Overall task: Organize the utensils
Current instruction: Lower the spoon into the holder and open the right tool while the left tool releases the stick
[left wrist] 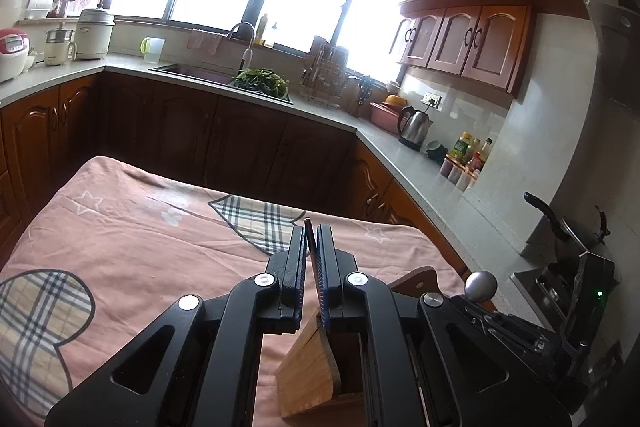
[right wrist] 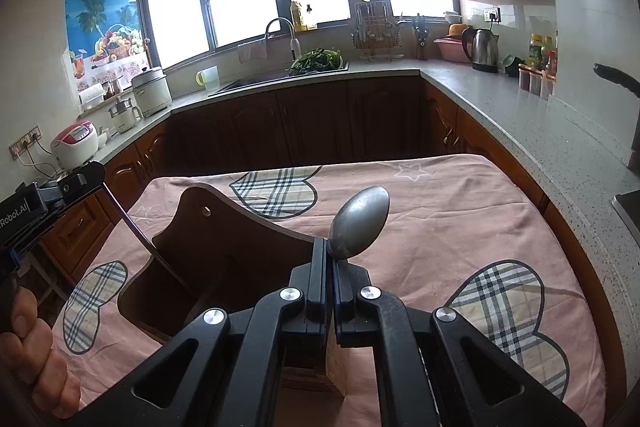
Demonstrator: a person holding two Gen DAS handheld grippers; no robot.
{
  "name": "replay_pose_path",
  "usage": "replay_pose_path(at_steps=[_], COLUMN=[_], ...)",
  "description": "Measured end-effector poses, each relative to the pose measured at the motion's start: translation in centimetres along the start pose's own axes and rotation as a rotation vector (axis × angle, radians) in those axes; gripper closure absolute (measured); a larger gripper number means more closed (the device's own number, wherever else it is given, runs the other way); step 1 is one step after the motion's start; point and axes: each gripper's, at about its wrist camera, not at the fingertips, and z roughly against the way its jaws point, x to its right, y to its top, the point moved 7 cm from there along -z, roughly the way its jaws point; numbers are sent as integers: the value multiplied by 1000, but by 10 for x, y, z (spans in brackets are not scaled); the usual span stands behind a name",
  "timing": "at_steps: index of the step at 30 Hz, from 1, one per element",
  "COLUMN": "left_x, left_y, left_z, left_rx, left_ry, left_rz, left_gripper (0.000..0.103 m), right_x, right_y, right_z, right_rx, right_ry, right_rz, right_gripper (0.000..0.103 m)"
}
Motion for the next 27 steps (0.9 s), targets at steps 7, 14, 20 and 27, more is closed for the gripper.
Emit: replay_pose_path(at_steps=[7, 14, 20, 27], left_x=[3, -5, -13, -29], left_y=[1, 0, -3, -15], left_z=[-1, 1, 16, 51], left_rx=[-21, -42, -60, -72], left_ry=[5, 20, 45, 77], left_rz=[-11, 14, 32, 45], left_gripper=[98, 62, 22, 7], right_x=[0, 5, 13, 15], right_y=[1, 3, 0, -9], right_z=[1, 10, 22, 55], right_rx=[-14, 2, 10, 53], right_ry=[29, 39, 57, 77], right_rz=[-31, -57, -104, -138], right_gripper=[96, 75, 47, 15])
